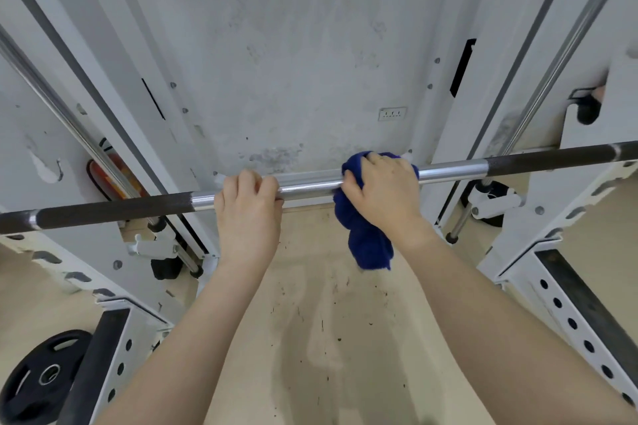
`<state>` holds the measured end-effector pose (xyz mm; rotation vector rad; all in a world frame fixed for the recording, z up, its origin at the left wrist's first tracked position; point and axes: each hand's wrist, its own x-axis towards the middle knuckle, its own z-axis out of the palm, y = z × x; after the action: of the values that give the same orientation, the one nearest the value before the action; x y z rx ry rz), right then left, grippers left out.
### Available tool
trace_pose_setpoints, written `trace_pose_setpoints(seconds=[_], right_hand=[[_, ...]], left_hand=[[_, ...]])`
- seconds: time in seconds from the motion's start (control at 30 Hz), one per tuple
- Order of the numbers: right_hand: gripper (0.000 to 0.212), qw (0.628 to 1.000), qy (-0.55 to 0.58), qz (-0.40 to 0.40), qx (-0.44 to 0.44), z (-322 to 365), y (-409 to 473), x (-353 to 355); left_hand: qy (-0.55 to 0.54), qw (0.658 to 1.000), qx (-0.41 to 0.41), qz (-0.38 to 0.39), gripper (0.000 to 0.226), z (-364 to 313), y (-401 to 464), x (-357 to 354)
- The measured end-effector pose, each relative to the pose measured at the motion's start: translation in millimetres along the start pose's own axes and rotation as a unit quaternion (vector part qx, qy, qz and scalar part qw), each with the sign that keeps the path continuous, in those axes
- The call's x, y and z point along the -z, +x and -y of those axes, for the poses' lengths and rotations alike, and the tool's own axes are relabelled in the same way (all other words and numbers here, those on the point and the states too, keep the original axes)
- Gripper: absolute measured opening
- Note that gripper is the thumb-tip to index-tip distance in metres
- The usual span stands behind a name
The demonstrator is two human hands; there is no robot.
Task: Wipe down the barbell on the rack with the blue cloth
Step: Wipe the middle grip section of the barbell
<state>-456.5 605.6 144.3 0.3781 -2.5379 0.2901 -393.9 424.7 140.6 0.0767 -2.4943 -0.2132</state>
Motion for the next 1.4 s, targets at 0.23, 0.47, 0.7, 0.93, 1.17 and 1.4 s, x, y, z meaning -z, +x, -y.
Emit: trace_pose_setpoints(seconds=[0.23, 0.47, 0.7, 0.93, 1.17, 1.4], right_hand=[[0.043, 0.999, -0.02, 0.013, -0.034, -72.8, -6.4, 10.3], [0.053, 0.997, -0.026, -0.001, -0.077, -129.9, -9.5, 23.0], [0.049, 0.996, -0.006, 0.004, -0.092, -125.8, -7.1, 18.9], [0.039, 0.998, -0.004, 0.011, -0.066, -90.4, -4.5, 15.9], [0.045, 1.0, -0.003, -0.019, -0.012, -14.2, -0.5, -2.6], [0.039, 0.996, 0.033, -0.035, 0.075, 90.0, 1.5, -22.1]], left_hand=[[-0.06, 0.992, 0.075, 0.077, 0.036, -29.5, -16.8, 7.9], [-0.299, 0.917, 0.258, 0.062, 0.06, -55.8, -38.3, 4.4], [-0.558, 0.654, 0.509, -0.045, 0.049, -49.9, -29.9, -2.5], [-0.658, 0.5, 0.558, -0.071, 0.03, -10.8, -11.8, -2.0], [-0.697, 0.495, 0.519, -0.003, 0.021, 9.7, -17.2, 1.5], [-0.748, 0.463, 0.473, 0.051, 0.054, 36.6, -25.5, -2.3]])
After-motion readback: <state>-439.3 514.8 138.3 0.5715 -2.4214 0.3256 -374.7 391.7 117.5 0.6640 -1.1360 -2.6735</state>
